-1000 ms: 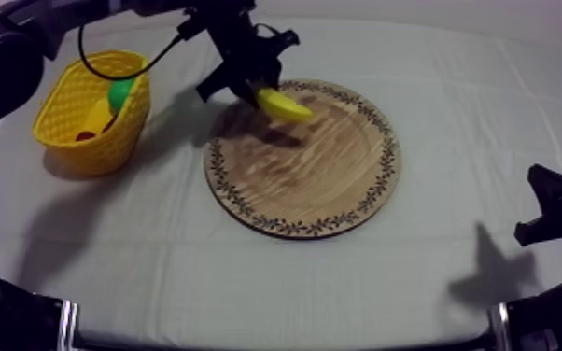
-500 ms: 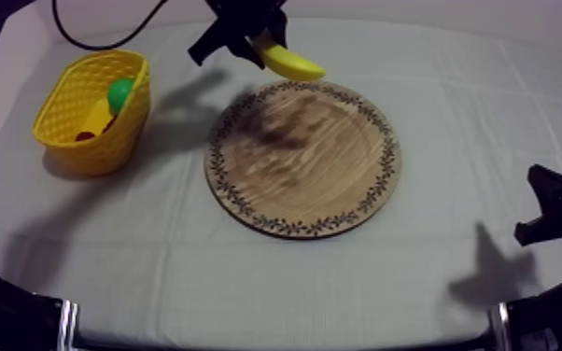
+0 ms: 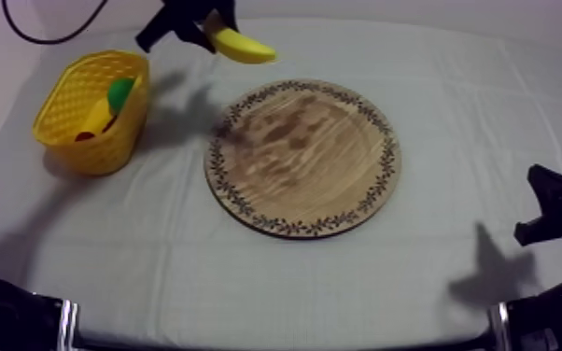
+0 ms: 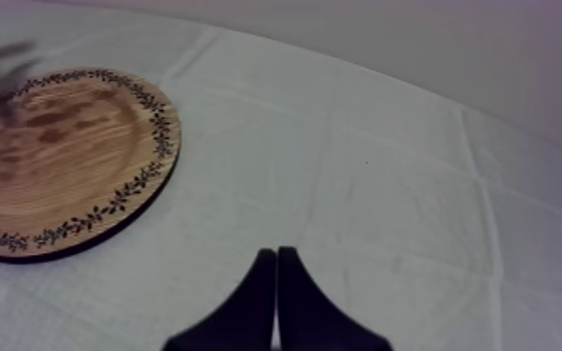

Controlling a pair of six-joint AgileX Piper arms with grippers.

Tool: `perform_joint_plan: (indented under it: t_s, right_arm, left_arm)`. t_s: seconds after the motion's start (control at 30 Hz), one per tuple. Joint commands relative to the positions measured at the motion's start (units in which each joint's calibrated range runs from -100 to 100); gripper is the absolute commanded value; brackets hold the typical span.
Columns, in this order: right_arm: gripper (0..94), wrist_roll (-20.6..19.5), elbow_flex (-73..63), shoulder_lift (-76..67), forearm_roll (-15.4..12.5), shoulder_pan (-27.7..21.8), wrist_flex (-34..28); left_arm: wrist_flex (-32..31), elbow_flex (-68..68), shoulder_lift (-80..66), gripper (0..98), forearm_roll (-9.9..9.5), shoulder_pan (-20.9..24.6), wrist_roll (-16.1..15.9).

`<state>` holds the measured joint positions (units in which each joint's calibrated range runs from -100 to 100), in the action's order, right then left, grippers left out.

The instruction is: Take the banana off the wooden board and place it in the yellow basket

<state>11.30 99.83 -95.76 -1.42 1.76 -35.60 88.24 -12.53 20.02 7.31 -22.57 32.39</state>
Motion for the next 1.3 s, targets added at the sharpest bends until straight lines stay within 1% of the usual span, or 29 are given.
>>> perform_joint_plan:
  t_s: [0.0,0.33,0.4,0.5,0.8,0.93,1.03,1.13,1.27]
  right_arm:
    - [0.2,0.0,0.1,0.0,0.0,0.0,0.0]
    - [0.2,0.0,0.1,0.0,0.0,0.0,0.0]
    - [0.2,0.0,0.1,0.0,0.0,0.0,0.0]
    - [0.2,0.0,0.1,0.0,0.0,0.0,0.0]
    - [0.2,0.0,0.1,0.0,0.0,0.0,0.0]
    - [0.2,0.0,0.1,0.0,0.0,0.0,0.0]
    - [0.2,0.0,0.1,0.0,0.0,0.0,0.0]
    - [0.2,0.0,0.1,0.0,0.0,0.0,0.0]
    - [0.2,0.0,0.1,0.0,0.0,0.0,0.0]
  left_arm:
    - [0.5,2.0,-1.4,13.7,-0.37,2.0,-1.1]
    - [3.4,8.5,-6.9,14.2,-3.17,11.1,-5.8]
    - [3.9,9.3,-7.9,14.5,-3.58,13.1,-7.2]
    - [4.5,10.0,-9.2,15.4,-4.43,16.0,-10.2]
    - [5.8,13.3,-11.1,16.5,-7.08,23.0,-21.6]
    - [5.9,15.4,-11.3,16.4,-7.62,24.4,-26.3]
    - [5.9,16.7,-11.5,16.7,-7.74,24.4,-29.1]
    - [6.0,17.4,-11.8,16.8,-7.85,24.0,-31.0]
    - [6.0,18.0,-12.0,16.8,-7.93,23.2,-32.0]
